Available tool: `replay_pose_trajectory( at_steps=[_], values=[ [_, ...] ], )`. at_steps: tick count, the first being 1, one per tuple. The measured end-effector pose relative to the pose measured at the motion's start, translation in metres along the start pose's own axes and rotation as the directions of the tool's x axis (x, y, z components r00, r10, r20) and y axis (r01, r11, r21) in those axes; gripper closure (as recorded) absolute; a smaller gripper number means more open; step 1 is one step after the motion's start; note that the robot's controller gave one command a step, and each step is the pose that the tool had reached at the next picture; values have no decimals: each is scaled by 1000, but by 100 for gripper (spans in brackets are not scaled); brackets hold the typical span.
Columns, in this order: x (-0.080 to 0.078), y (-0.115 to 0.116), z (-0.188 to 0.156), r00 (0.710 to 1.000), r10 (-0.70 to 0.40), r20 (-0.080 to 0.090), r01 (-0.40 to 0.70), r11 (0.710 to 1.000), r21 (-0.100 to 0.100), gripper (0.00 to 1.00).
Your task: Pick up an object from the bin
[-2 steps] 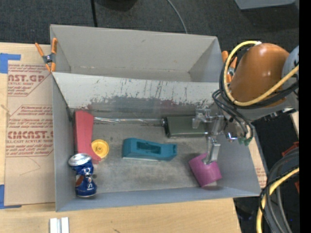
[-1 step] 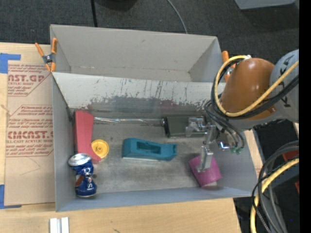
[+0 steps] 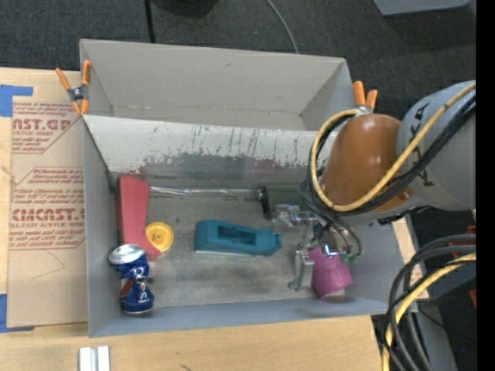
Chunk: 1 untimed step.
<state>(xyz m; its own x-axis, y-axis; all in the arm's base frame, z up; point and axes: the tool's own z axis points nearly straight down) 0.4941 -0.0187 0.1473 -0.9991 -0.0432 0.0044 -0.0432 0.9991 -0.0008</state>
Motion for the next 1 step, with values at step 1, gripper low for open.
replay_pose_trajectory(
  at_steps=[1],
  values=[
    [-44,20,29,999,-36,13,36,999,-2,0]
  ],
)
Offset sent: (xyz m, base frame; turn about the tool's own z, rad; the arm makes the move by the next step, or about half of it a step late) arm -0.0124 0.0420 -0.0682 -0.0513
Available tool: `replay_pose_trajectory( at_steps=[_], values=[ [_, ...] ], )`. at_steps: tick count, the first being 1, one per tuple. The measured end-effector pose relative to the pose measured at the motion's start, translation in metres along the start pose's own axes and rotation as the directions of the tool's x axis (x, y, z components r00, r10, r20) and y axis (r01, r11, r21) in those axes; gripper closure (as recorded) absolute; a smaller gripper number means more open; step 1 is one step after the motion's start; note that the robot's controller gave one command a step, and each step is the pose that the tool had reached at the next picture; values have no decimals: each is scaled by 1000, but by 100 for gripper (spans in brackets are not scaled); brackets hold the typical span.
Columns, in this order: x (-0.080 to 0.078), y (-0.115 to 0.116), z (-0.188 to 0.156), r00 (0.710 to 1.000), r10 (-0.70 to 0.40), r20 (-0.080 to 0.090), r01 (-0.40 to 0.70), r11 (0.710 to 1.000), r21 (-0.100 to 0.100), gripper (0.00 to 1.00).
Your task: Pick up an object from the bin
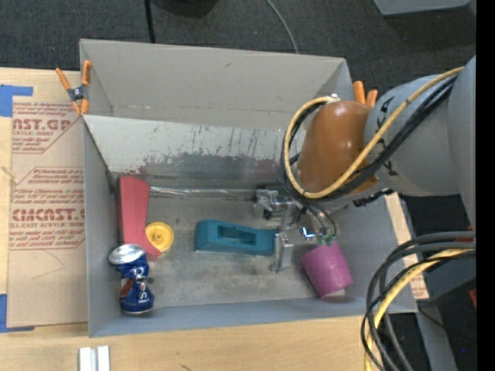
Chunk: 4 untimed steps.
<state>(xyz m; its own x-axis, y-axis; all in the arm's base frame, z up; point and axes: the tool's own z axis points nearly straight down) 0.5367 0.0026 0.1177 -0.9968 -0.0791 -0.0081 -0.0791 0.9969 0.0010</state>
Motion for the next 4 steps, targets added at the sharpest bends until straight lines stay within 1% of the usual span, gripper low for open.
replay_pose_trajectory(
  at_steps=[1,2,3,4],
  values=[
    [53,25,38,1000,-14,-10,14,1000,2,100],
    [53,25,38,1000,-14,-10,14,1000,2,100],
    [50,35,45,1000,-13,-12,13,1000,5,100],
    [48,45,47,999,-44,-11,44,999,6,100]
  ],
)
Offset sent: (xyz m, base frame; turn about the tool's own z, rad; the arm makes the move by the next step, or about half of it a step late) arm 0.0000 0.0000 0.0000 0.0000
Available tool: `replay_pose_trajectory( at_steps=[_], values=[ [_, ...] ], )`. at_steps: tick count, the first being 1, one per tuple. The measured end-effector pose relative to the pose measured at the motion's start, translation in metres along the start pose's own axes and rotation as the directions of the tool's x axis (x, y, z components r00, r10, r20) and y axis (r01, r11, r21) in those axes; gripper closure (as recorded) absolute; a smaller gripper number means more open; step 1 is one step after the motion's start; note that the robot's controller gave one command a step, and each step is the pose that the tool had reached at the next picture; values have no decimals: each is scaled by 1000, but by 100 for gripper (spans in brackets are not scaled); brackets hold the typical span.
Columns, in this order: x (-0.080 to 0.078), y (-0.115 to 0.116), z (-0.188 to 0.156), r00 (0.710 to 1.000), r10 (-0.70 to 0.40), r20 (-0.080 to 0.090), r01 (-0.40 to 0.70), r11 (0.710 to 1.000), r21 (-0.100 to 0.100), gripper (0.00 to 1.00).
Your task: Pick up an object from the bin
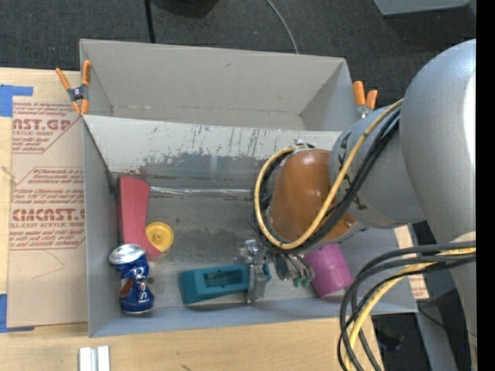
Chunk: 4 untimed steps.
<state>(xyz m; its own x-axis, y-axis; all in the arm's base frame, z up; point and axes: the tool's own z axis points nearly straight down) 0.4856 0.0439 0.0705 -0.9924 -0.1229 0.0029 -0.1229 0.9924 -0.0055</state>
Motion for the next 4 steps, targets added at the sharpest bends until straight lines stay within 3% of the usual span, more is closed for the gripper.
replay_pose_trajectory(
  at_steps=[1,2,3,4],
  values=[
    [-3,0,-45,1000,-13,-12,13,1000,-3,100],
    [-35,-11,-97,982,191,-4,-191,982,2,100],
    [-35,-11,-97,982,191,-4,-191,982,2,100],
    [-40,-8,-236,992,128,-6,-128,992,3,100]
  ],
)
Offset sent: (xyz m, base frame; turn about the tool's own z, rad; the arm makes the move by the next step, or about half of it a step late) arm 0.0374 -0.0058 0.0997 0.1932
